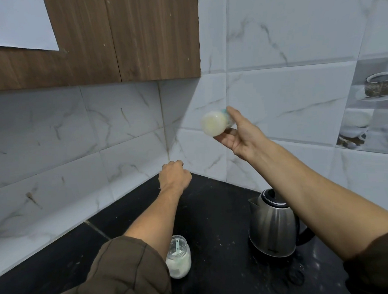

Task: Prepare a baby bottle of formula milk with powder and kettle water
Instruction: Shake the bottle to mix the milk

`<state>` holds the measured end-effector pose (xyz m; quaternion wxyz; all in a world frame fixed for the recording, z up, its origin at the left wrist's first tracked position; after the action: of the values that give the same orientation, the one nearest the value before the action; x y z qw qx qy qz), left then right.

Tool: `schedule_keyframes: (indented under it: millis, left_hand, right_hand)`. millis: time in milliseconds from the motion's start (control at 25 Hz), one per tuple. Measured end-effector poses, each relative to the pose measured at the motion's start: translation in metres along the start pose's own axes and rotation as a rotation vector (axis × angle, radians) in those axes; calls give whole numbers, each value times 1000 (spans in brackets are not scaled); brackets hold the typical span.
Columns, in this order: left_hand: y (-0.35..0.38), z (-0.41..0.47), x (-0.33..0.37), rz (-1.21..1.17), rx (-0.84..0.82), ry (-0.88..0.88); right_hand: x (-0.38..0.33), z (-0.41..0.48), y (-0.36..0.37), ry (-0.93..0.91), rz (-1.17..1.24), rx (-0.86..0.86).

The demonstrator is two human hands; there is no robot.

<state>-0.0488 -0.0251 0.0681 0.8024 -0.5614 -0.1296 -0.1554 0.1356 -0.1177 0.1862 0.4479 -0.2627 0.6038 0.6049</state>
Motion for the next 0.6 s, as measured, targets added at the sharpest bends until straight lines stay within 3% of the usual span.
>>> schedule_keyframes:
  millis: [80,240,280,440,520,600]
  left_hand:
    - [-1,1,-3,7,2,-9]
    - [-2,1,1,33,-6,4]
    - [-3,1,2,37,-5,9]
    - [-3,2,-4,48,4,1]
    - [-2,3,-7,60,7,-9]
    - [-2,4,-7,69,-1,-12]
  right_hand:
    - [2,-1,-1,43,-17,-17]
    - [11,-12,6,14,-262,-358]
    - [9,-11,6,-16,-247,-341]
    - [3,7,-6,-8,-11,22]
    - [11,3,-6,41,-87,-41]
    - [23,-6,0,75,-267,-247]
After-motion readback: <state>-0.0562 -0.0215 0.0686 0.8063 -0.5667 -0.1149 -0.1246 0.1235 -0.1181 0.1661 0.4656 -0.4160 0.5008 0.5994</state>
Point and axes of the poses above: each hand's wrist, its own z-axis towards the middle knuckle, its own y-axis out of the palm, x = y × z, the point moved 3 cm from there along z, towards the middle knuckle, and after that the axes turned 5 degrees about -y, right-handed, at the moved point
